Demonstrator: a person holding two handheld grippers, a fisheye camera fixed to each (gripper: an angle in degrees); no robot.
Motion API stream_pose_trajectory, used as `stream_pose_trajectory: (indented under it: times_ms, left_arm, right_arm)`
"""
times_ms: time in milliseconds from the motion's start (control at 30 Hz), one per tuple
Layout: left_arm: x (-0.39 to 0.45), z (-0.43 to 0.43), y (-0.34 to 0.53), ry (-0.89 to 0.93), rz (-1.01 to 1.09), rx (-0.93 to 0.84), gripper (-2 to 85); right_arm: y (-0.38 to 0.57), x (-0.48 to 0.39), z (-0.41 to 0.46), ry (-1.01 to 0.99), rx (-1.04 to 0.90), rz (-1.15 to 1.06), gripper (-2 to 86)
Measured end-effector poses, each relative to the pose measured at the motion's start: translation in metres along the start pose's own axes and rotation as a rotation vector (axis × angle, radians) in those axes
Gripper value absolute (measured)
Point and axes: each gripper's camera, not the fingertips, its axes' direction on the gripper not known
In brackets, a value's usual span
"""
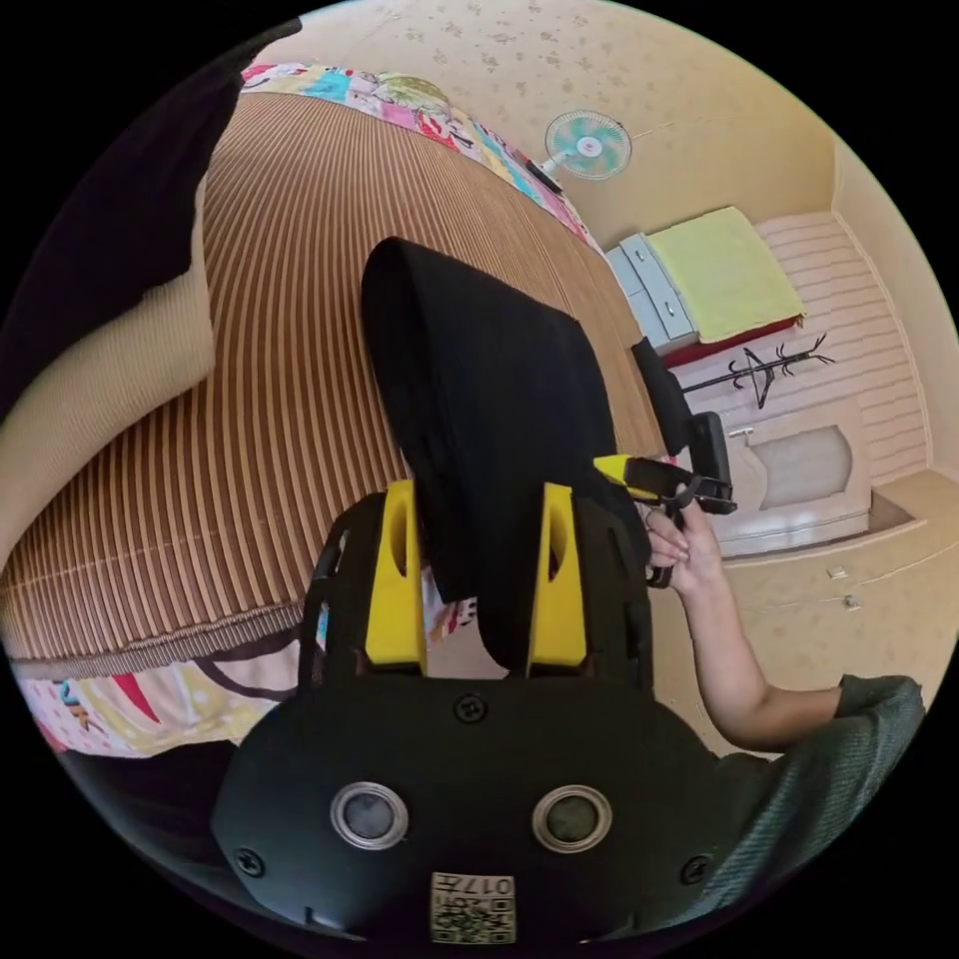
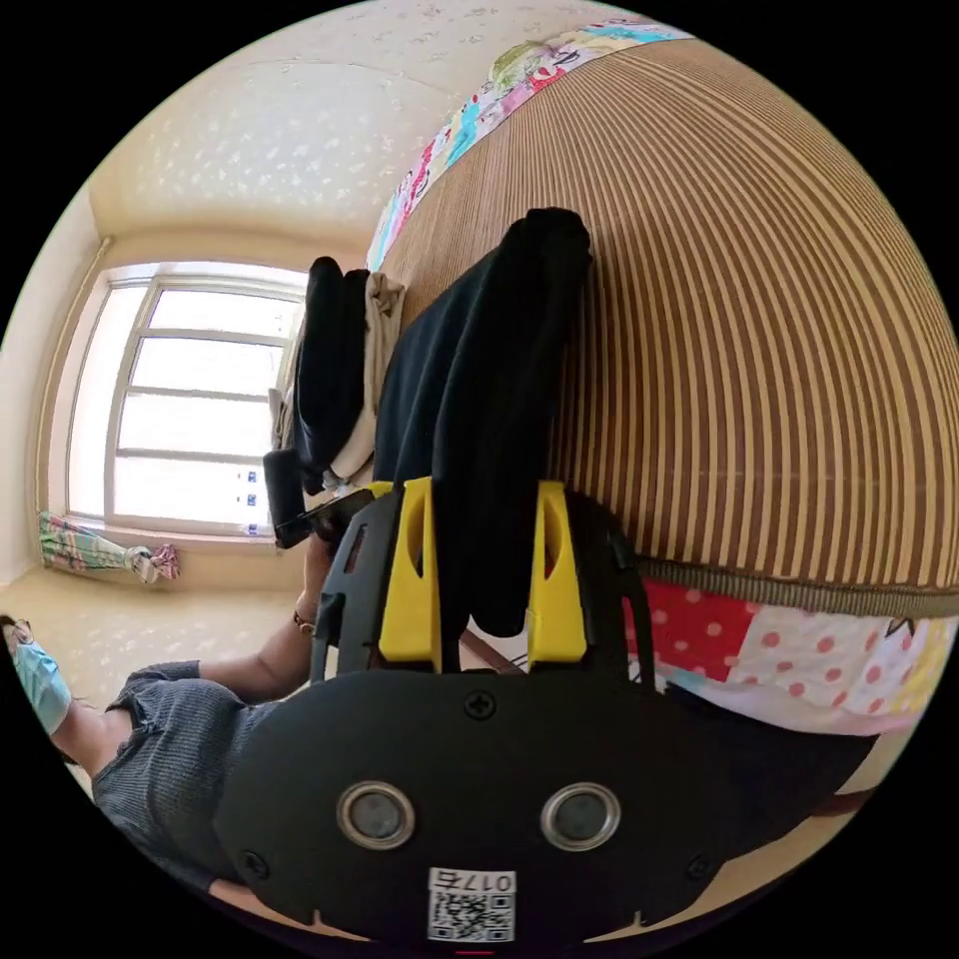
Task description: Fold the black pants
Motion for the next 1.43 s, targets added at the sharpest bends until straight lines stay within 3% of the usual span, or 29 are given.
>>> stream_pose_trajectory:
  times_ms: [67, 233, 333, 600, 733, 800, 867, 933, 1100, 1233, 1333, 1433]
  left_arm:
    - [0.000, 0.000, 0.022, 0.056, -0.002, -0.040, 12.7]
    - [-0.001, -0.023, 0.096, 0.276, 0.025, -0.119, 8.9]
    - [0.013, -0.054, 0.141, 0.285, 0.058, -0.111, 8.7]
    - [0.050, -0.224, 0.160, 0.137, 0.208, 0.234, 8.7]
    - [0.070, -0.327, 0.139, -0.102, 0.286, 0.480, 9.9]
    - [0.057, -0.359, 0.118, -0.160, 0.224, 0.534, 10.4]
    - [0.014, -0.381, 0.085, -0.202, 0.003, 0.502, 11.2]
    - [-0.017, -0.383, 0.082, -0.228, -0.123, 0.491, 10.9]
    - [-0.051, -0.318, 0.154, -0.214, -0.138, 0.482, 6.6]
    - [-0.070, -0.219, 0.241, -0.211, -0.203, 0.349, 6.5]
    - [-0.076, -0.166, 0.280, -0.139, -0.237, 0.255, 6.2]
    - [-0.066, -0.144, 0.284, -0.133, -0.211, 0.217, 4.3]
  right_arm:
    - [0.020, 0.009, -0.004, -0.067, 0.072, 0.023, 12.8]
    - [0.066, 0.009, -0.007, -0.191, -0.078, -0.033, 10.7]
    - [0.091, -0.019, -0.004, -0.217, -0.167, -0.129, 9.8]
    - [0.029, -0.188, -0.002, -0.246, -0.145, -0.553, 9.2]
    - [-0.019, -0.276, 0.003, -0.226, -0.043, -0.654, 9.8]
    - [-0.055, -0.312, 0.022, -0.165, 0.044, -0.576, 10.3]
    - [-0.075, -0.327, 0.050, -0.007, 0.067, -0.576, 9.9]
    - [-0.085, -0.321, 0.080, 0.127, 0.015, -0.493, 7.2]
    - [-0.006, -0.230, 0.114, -0.023, -0.189, -0.626, 1.2]
    - [0.052, -0.123, 0.090, 0.009, -0.301, -0.415, 0.6]
    - [0.093, -0.044, 0.025, 0.008, -0.178, -0.157, 0.5]
    - [0.126, -0.009, -0.059, 0.036, 0.088, -0.010, 0.6]
